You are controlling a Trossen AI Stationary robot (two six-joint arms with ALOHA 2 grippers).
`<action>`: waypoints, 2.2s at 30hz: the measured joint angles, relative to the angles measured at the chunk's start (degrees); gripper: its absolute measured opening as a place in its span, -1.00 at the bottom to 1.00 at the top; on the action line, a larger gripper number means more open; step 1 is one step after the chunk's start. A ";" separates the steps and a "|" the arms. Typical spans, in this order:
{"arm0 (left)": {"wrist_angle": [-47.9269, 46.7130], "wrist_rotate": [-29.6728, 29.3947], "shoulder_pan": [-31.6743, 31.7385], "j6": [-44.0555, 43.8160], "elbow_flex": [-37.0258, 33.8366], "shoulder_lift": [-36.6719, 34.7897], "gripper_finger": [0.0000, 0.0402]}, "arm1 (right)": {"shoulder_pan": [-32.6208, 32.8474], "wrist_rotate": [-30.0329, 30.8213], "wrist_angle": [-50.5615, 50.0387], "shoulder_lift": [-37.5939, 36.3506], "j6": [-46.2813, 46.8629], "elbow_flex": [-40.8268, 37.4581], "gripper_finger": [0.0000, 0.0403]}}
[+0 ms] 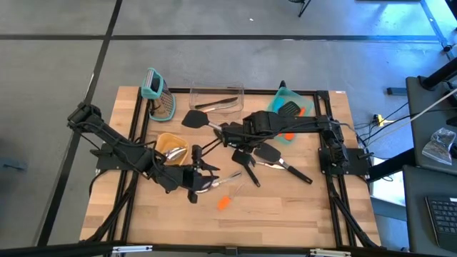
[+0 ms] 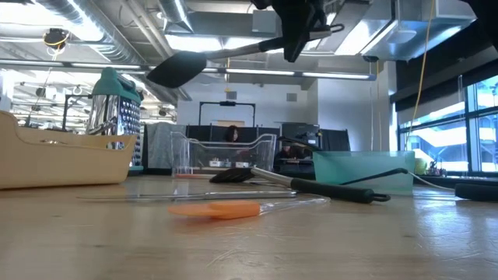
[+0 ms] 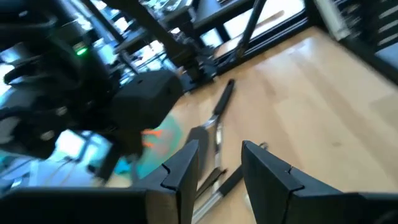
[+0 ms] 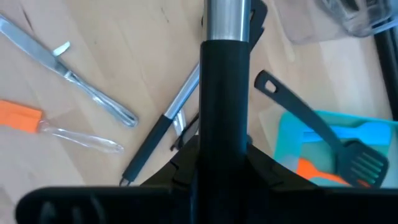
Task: Pick & Place Kitchen Items
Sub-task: Put the black spatula into the green bin
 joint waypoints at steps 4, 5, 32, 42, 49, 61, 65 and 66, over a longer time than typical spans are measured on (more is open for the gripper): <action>-1.55 -2.53 1.17 1.75 -0.17 -0.06 -0.42 | 1.86 -0.23 -0.19 0.00 0.57 -0.90 -0.66; -2.01 -2.54 1.47 1.83 -0.16 -0.33 -0.42 | 2.46 -0.38 -0.16 0.00 0.57 -0.92 -0.66; -2.28 31.95 5.61 -4.28 0.01 -3.80 -0.42 | 7.79 -4.56 -1.58 -0.23 0.50 -1.06 -0.66; -2.67 23.47 7.39 -3.08 0.03 -1.60 -0.42 | 5.15 -7.81 -0.42 -0.79 2.71 -1.06 -0.66; -2.80 19.46 6.40 -2.89 0.05 -0.87 -0.42 | 0.44 -9.98 0.27 -0.83 3.08 -1.06 -0.66; -1.25 22.02 8.32 -3.94 0.38 4.54 -0.42 | -1.30 -15.23 -1.16 -0.81 4.77 -1.28 -0.66; -0.63 22.84 8.78 -4.60 0.53 5.86 -0.42 | -1.33 -16.71 -1.24 -0.70 5.10 -1.29 -0.66; -0.60 23.00 8.79 -4.84 0.55 6.07 -0.42 | -1.26 -16.74 -1.20 -0.65 5.09 -1.30 -0.66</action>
